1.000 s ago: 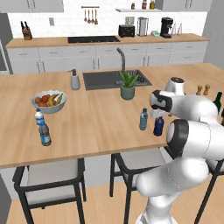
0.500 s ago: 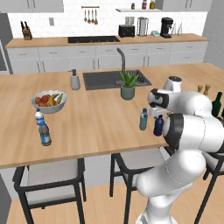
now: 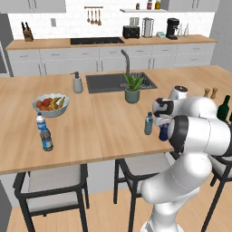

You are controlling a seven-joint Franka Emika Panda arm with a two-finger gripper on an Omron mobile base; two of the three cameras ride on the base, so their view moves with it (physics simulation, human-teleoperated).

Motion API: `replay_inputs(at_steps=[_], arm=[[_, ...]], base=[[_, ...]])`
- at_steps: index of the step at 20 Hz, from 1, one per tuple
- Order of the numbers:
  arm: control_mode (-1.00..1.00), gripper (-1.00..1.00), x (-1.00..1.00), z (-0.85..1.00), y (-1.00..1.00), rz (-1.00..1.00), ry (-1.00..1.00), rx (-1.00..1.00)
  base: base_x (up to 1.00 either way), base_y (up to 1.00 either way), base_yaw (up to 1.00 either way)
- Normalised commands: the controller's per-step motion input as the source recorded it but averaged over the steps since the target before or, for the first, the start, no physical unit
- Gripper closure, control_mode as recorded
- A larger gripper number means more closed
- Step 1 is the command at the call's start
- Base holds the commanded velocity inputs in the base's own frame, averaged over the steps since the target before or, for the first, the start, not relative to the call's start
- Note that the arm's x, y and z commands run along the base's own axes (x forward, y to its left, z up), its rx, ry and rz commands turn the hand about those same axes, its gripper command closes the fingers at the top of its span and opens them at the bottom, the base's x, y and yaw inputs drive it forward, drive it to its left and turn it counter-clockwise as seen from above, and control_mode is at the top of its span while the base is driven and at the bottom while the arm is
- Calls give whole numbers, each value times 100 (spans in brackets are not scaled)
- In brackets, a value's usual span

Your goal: Move the plastic bottles in the middle to the plastics group, and the glass bottles in the middle to the glass group.

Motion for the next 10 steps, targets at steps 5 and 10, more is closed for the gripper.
replay_inputs(at_steps=[5, 10], arm=[[-100, -100, 0, -4, 0, 0, -2, 0], [-100, -100, 8, -12, 0, 0, -3, 0]], base=[[0, 0, 0], [0, 0, 0]])
